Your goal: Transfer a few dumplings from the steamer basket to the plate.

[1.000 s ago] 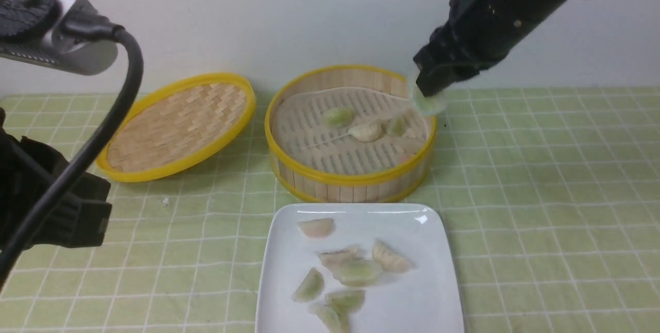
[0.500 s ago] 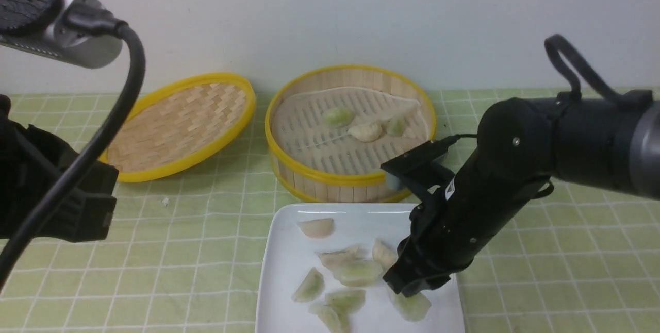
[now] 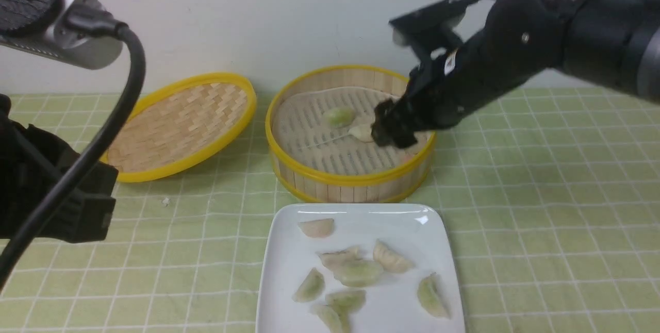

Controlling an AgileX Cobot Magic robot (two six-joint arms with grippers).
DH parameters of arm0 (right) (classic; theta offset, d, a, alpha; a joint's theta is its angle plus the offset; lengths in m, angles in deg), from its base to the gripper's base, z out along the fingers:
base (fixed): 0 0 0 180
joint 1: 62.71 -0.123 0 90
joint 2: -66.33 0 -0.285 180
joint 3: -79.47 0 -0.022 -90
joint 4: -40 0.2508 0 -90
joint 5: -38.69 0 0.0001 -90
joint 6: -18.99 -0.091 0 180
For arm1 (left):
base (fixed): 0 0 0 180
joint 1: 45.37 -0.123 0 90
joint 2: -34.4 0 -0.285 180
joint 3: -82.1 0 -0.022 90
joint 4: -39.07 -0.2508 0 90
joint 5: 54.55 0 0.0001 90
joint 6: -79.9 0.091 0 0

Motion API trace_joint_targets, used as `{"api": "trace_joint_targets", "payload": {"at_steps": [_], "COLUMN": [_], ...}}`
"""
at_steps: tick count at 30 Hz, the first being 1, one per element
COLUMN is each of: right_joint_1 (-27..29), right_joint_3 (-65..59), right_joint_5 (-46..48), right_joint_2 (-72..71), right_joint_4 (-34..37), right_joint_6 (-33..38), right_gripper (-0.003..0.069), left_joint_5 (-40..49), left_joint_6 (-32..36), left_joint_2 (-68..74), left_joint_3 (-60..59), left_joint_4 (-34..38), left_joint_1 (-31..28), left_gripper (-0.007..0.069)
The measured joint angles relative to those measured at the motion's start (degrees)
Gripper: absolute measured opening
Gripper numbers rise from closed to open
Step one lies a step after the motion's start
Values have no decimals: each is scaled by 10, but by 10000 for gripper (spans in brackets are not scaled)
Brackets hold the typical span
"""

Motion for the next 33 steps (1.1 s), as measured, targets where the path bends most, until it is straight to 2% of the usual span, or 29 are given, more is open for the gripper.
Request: {"api": "trace_joint_targets", "payload": {"at_steps": [7,11,23,26,28,30,33], "right_joint_1": [33,33,32,32,32,32,33], "right_joint_3": [215,278,322,324,328,339,382], "right_joint_5": [113,145,166,175,184,201,231], "right_joint_2": [170,246,331,335,336,337,339], "right_joint_4": [-12,-21,-80,-80,-75,-79,-77], "right_joint_6": [25,42,57,58,54,54,53], "right_gripper": [506,505,491,430,268,146,164], "left_joint_5": [16,32,47,47,47,47,47], "left_joint_6": [0,0,0,0,0,0,0], "left_joint_2": [0,0,0,0,0,0,0], "left_joint_3": [0,0,0,0,0,0,0], "left_joint_4": [0,0,0,0,0,0,0], "left_joint_1": [0,0,0,0,0,0,0], "left_gripper": [-6,-6,-6,-6,-6,-6,-6]}}
